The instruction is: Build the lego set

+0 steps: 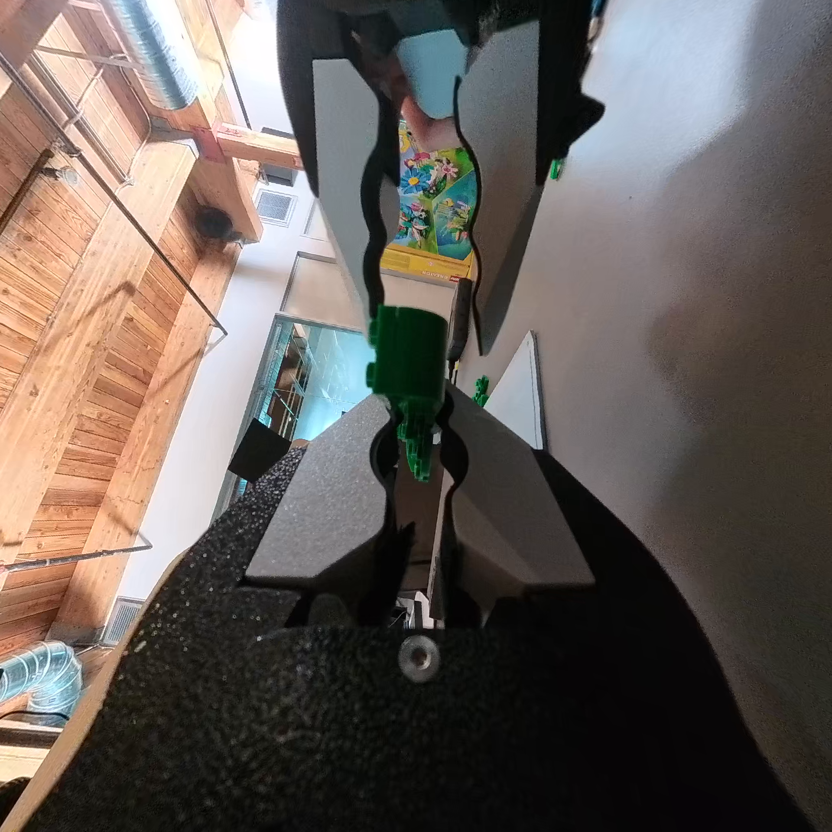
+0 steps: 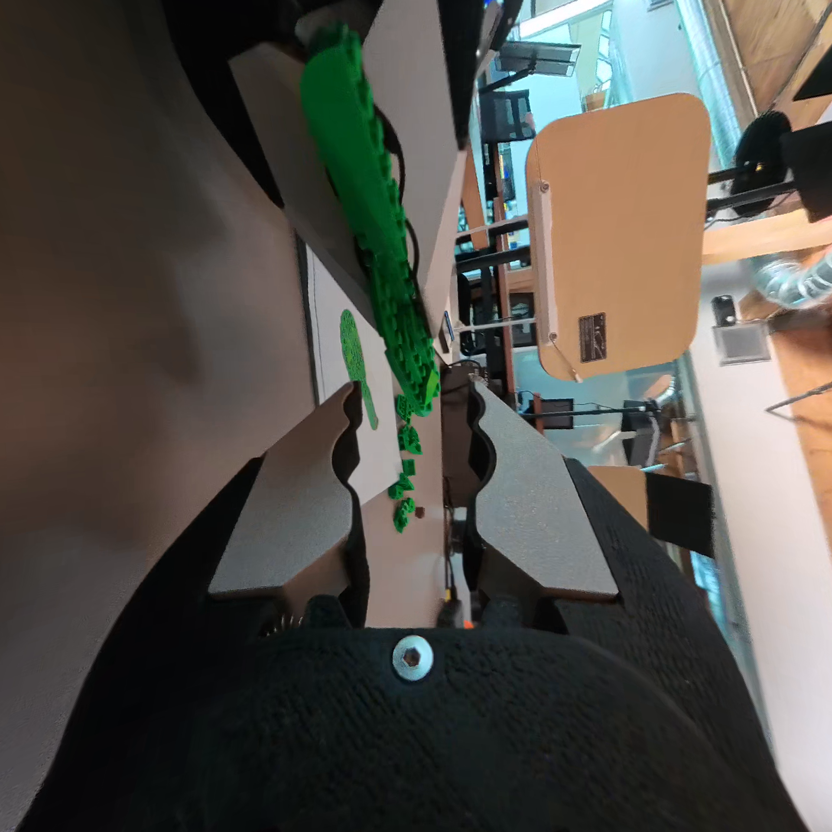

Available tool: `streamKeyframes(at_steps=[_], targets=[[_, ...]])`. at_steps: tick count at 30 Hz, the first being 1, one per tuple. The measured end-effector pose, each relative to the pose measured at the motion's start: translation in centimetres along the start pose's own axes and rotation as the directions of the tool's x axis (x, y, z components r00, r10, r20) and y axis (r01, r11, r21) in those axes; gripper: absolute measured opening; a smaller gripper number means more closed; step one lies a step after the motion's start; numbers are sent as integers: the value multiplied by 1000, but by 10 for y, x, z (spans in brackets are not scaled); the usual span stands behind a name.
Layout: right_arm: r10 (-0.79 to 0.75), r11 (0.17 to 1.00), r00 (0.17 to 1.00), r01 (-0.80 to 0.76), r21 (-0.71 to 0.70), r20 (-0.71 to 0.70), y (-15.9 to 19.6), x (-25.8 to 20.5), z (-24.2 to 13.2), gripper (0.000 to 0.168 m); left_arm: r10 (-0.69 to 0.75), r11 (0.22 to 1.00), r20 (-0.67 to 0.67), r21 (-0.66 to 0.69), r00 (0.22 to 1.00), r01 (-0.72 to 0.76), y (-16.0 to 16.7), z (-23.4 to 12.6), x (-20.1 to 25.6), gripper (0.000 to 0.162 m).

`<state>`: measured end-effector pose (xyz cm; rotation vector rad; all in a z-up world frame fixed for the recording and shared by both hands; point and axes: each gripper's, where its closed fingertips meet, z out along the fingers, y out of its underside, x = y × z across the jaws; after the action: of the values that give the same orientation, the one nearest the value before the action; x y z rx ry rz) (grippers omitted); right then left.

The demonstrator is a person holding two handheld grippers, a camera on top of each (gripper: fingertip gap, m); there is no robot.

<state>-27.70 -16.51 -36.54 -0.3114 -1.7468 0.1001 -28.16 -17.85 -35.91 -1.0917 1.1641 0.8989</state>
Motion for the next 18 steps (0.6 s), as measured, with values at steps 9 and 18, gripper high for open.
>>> streamKeyframes(at_steps=[9,18], targets=[[-86,994,996,86,-61,-4,6,-8,7,39,-2,1000,-1,0,1000,2,0,1,1,10],[-119,991,993,119,-68,8,4,-12,10,37,-1,1000,-8,-2,1000,1,0,1,2,10]])
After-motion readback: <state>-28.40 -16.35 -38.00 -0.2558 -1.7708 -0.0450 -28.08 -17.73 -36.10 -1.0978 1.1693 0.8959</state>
